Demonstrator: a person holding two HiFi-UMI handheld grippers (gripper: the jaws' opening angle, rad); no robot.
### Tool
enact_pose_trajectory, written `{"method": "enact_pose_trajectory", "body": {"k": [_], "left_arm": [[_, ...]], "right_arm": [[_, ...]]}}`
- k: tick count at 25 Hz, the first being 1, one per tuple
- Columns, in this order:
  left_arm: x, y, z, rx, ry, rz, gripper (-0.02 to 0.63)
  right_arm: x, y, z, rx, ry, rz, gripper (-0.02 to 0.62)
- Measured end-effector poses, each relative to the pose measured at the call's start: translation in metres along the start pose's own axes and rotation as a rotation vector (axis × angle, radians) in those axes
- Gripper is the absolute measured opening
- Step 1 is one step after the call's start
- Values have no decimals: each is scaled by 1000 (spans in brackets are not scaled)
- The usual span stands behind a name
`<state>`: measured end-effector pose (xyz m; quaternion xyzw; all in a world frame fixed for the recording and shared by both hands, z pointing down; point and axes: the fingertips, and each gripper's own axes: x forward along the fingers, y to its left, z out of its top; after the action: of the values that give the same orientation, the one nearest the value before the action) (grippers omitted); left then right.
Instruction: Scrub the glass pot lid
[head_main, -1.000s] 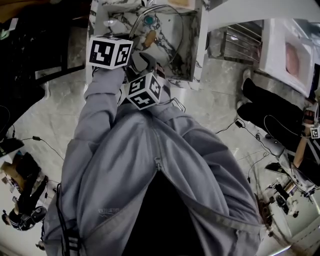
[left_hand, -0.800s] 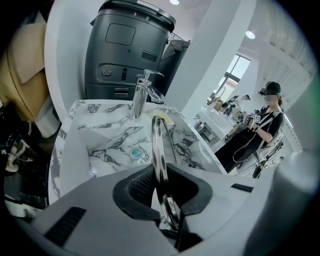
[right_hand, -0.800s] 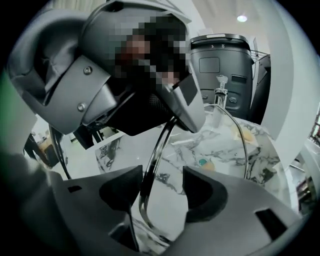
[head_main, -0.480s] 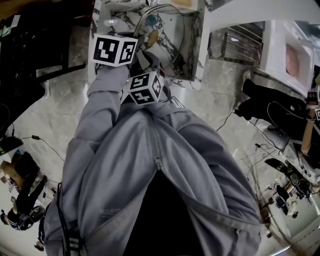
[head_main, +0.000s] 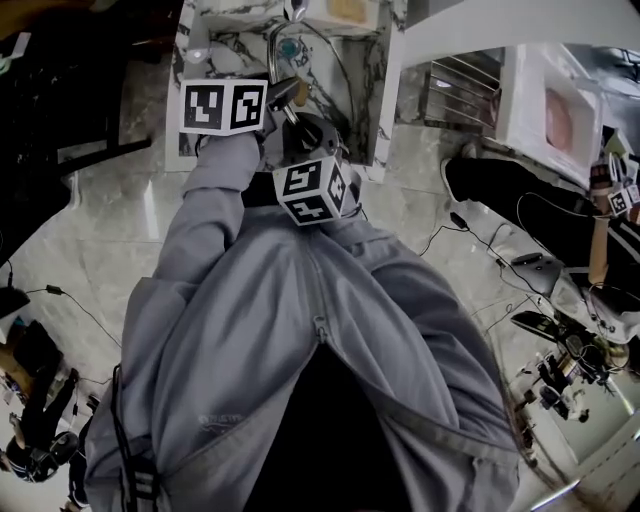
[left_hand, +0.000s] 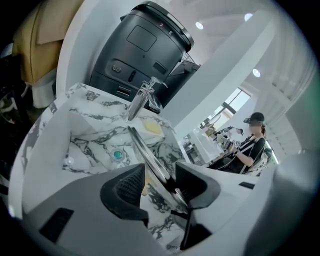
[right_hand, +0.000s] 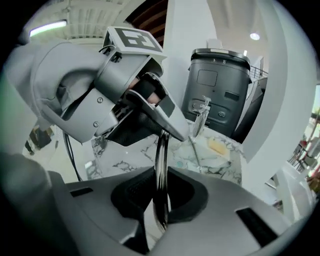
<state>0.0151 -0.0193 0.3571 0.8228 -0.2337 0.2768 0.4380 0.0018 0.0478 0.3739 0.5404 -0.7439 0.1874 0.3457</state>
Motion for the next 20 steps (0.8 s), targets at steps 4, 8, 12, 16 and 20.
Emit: {"method": "enact_pose_trajectory", "body": {"k": [4,8,12,16,20], "left_arm": [[-8,-11,2,-46,-34,-85,227],[-32,-19,11,67,-88,-127,221],[-51,4,4,96,-101,-158,222],[-50,19,-17,92,-84,-167,255],[-33,23,-55,242,63,-131,299]], "right_arm": [[-11,-12,5,-61,5,-2,52],[-20,-22,15,-27,9,32,52],[-25,-29,29,60,0,67,52],[-33,-31,42,138,-22,111,51],[-37,-22,46,168,-20,163,51]]}}
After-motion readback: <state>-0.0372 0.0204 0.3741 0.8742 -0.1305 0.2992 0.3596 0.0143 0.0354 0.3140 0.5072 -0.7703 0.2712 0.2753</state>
